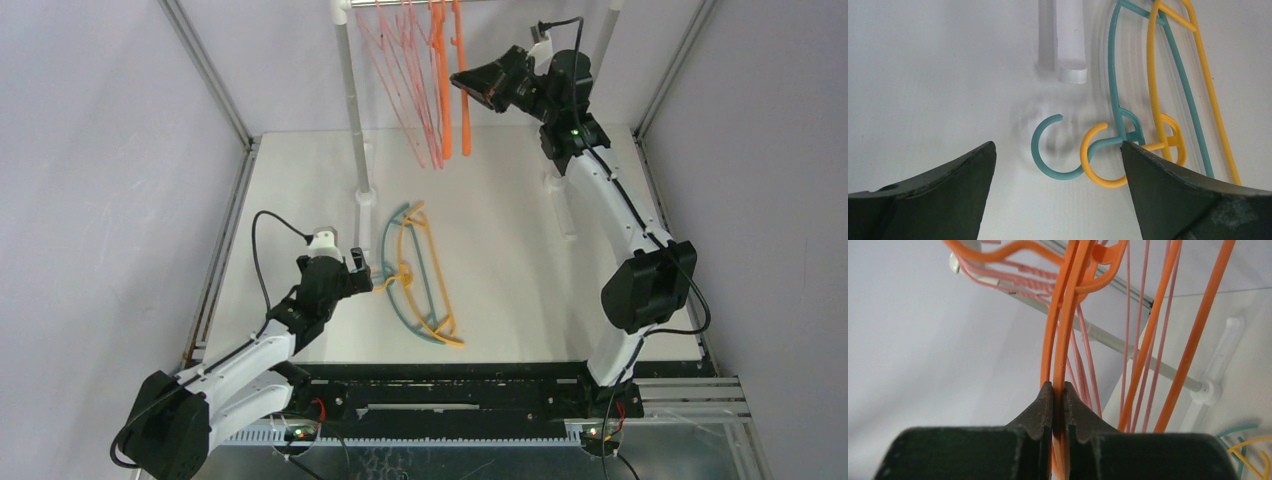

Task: Organize the hangers

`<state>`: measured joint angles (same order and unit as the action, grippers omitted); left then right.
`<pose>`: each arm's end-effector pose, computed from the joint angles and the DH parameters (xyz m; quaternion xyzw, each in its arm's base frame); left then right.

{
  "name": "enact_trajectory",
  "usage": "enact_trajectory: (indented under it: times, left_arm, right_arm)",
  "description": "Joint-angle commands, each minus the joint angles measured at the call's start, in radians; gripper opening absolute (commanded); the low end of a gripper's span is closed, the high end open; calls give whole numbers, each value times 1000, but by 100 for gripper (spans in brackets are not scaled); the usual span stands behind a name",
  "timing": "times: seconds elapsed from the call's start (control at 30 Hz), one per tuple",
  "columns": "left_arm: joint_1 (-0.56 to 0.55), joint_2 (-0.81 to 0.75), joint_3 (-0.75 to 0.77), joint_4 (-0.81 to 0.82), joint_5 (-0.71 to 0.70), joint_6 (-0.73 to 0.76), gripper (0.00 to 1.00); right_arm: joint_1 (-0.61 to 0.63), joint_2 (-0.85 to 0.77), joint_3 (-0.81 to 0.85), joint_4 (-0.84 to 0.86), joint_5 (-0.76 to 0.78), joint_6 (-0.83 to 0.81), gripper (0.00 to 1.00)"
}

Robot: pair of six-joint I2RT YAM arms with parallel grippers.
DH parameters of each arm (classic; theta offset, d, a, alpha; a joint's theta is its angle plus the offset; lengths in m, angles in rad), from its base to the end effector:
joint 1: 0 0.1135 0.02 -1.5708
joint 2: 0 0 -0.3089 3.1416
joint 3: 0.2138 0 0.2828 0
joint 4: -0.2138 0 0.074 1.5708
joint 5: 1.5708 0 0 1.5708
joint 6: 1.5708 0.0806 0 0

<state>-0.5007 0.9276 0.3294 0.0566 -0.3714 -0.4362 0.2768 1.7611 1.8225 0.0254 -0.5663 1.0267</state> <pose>0.2111 -0.0822 0.1778 -0.0632 0.8580 -0.0750 0.5042 0.4615 0.1761 0.5060 0.0460 0.6792 0.5794 0.4482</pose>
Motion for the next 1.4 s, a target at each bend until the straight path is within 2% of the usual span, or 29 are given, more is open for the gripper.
enact_trajectory:
  times: [0.0, 0.13, 0.27, 0.4, 0.67, 0.77, 0.87, 1.03, 1.17, 1.37]
  left_arm:
    - [4, -18, 48, 12, -18, 16, 100]
    - [4, -18, 48, 12, -17, 16, 99]
    - [4, -14, 49, 13, -20, 17, 99]
    - [4, -7, 49, 14, -25, 20, 100]
    - [4, 17, 53, 15, -29, 22, 99]
    - [4, 22, 53, 15, -35, 24, 99]
    - [4, 26, 54, 17, -40, 22, 99]
    - [4, 44, 56, 13, -42, 12, 99]
    - [4, 56, 57, 15, -31, 4, 99]
    - [4, 67, 60, 12, -24, 1, 99]
  right_arm:
    - [14, -25, -15, 4, 35, 10, 2]
    - [10, -69, -75, 2, 42, -27, 21]
    - [4, -145, -115, -71, 106, -130, 46]
    - [-7, -241, -197, -94, 145, -194, 55]
    - [-9, -459, -424, -247, 277, -403, 60]
    - [30, -525, -514, -344, 362, -500, 60]
    - [143, -571, -612, -438, 495, -567, 60]
    - [434, -591, -771, -463, 700, -609, 60]
    - [585, -529, -865, -383, 642, -656, 59]
    - [617, -411, -932, -205, 467, -671, 55]
